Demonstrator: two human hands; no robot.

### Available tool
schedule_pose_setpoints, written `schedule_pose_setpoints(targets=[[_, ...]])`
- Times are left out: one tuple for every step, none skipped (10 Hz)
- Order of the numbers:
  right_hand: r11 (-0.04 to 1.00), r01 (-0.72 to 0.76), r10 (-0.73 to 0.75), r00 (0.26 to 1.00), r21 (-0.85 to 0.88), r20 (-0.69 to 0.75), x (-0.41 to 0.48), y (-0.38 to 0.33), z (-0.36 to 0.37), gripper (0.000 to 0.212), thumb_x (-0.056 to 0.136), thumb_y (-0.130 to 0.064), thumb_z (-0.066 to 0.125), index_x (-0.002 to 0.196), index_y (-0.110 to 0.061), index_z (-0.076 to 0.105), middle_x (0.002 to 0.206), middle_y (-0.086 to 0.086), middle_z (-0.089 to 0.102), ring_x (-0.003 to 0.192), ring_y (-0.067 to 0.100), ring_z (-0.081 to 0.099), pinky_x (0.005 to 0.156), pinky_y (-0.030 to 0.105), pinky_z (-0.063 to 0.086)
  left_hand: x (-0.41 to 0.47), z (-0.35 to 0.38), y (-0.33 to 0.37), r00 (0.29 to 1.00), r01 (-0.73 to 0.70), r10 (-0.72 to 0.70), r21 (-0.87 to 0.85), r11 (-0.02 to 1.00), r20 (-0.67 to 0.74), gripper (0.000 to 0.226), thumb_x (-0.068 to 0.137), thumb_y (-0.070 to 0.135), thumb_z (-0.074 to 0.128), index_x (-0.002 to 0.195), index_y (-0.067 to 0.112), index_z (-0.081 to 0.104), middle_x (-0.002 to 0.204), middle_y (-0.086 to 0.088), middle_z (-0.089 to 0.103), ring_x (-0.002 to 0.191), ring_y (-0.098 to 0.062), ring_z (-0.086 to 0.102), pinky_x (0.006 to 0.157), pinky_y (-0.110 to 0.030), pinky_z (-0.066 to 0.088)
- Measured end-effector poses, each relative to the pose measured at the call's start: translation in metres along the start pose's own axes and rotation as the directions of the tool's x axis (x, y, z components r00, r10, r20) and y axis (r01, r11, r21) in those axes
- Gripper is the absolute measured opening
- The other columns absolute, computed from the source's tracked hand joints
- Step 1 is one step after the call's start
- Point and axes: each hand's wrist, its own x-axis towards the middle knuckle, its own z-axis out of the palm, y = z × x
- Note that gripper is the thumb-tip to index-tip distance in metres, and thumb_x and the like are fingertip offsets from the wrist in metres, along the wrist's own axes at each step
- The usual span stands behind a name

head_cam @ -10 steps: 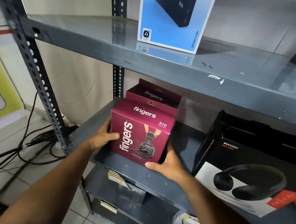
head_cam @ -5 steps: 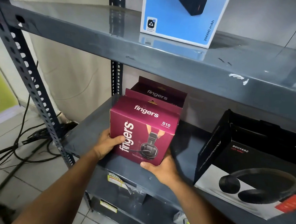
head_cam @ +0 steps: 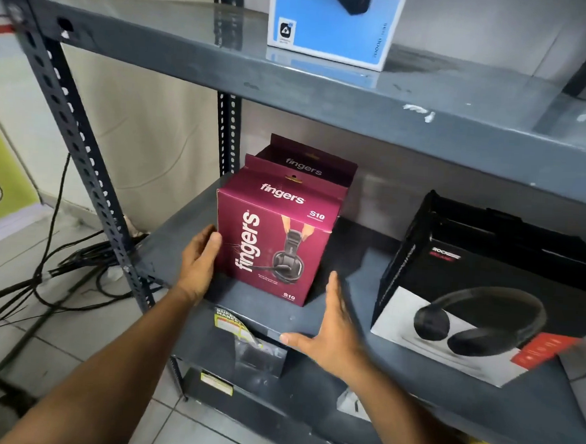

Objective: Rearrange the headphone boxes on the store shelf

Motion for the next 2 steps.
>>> schedule_pose_setpoints(targets=[[0.995, 0.102, -0.101, 0.990, 0.005, -0.103, -0.068, 0.012, -0.014, 0.112, 0.071, -0.056, 0.070, 0.144, -0.044, -0.015, 0.159, -0.016, -0.006, 0.147, 0.003, 0.000, 0.121, 0.036, 0.016, -0.043, -0.009, 0.005, 0.959, -0.166, 0.258, 0.498, 0.851, -0.121, 0.066, 0.085, 0.064, 0.041, 0.109, 0.005, 0.057, 0.112, -0.015, 0.059, 0.110, -0.037, 0.055, 0.098, -0.051, 0.044], [0.960, 0.227, -0.157, 0.921, 0.162, -0.357, -0.110, 0.023, -0.035, 0.088, 0.073, -0.051, 0.067, 0.141, -0.056, 0.012, 0.157, -0.007, 0.028, 0.143, 0.007, 0.027, 0.112, 0.045, 0.035, -0.078, -0.003, 0.021, 0.863, -0.430, 0.482, 0.721, 0.544, 0.152, 0.050, 0.089, 0.053, 0.042, 0.091, 0.005, 0.057, 0.095, -0.016, 0.059, 0.097, -0.038, 0.055, 0.088, -0.049, 0.043]])
